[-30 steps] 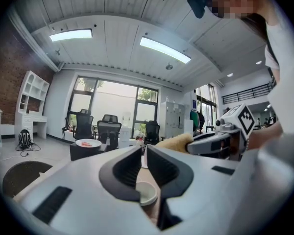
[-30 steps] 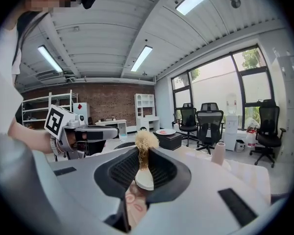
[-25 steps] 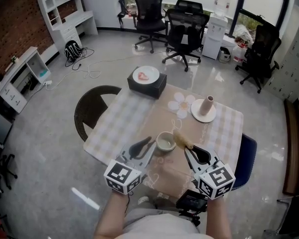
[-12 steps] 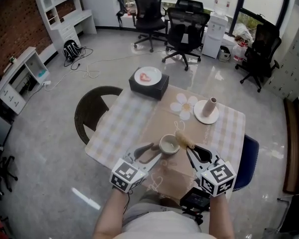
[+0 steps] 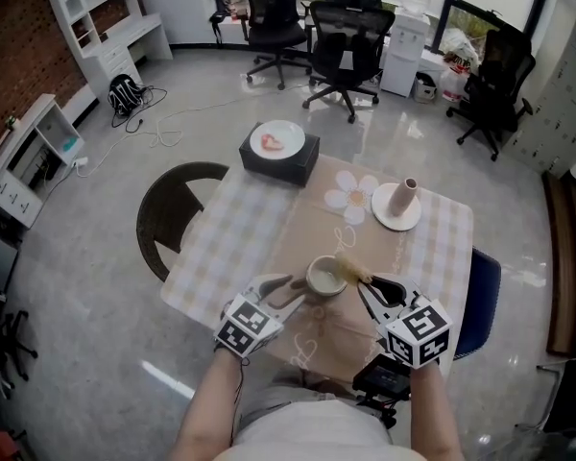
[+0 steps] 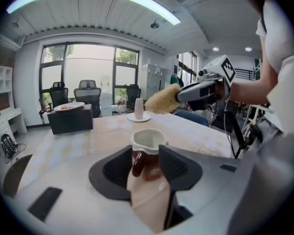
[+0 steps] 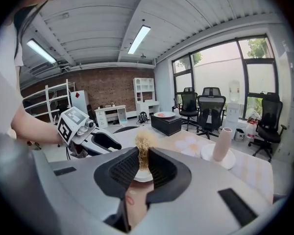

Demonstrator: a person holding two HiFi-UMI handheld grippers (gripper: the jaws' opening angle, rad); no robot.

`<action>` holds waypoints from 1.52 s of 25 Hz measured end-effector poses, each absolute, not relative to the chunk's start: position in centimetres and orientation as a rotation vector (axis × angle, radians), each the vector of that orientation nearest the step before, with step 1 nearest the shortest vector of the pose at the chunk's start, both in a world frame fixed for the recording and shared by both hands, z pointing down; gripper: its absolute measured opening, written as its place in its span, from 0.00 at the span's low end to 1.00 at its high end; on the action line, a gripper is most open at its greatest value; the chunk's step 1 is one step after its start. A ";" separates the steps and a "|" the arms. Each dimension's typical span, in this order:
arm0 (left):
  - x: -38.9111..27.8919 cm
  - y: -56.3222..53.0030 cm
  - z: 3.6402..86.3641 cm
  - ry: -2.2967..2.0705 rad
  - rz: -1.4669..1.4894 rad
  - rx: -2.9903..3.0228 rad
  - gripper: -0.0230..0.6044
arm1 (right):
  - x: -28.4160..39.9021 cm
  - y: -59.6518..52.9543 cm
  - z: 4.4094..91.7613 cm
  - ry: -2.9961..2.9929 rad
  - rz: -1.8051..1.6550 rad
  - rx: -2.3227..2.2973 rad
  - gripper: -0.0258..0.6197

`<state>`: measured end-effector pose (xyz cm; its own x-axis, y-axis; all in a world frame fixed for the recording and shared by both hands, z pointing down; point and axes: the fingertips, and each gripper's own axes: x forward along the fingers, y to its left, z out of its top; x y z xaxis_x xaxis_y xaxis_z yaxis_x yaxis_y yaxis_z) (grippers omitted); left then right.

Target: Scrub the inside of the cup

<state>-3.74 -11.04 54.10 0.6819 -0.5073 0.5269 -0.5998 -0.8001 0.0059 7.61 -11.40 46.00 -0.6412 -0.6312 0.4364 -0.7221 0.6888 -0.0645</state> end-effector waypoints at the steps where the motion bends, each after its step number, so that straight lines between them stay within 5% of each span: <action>1: -3.6 -11.1 54.7 -0.880 0.803 2.717 0.31 | 7.6 -11.5 46.2 -2.514 0.330 1.047 0.13; 13: -2.6 -12.0 59.3 -0.701 1.078 2.694 0.31 | 6.1 -11.3 48.3 -2.424 0.365 0.799 0.13; 19: -2.3 -12.5 60.1 -0.575 1.257 2.754 0.15 | 5.4 -11.9 49.3 -2.364 0.374 0.670 0.13; 38: -2.1 -12.4 60.0 -0.438 1.150 2.729 0.15 | 2.3 -13.5 52.8 -2.279 0.392 0.430 0.13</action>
<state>-2.09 -12.44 60.00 0.6638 -0.2089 0.7182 -0.3221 -0.9464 0.0223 2.35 -13.53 52.84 -0.6474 -0.1832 0.7398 -0.4200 0.8958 -0.1457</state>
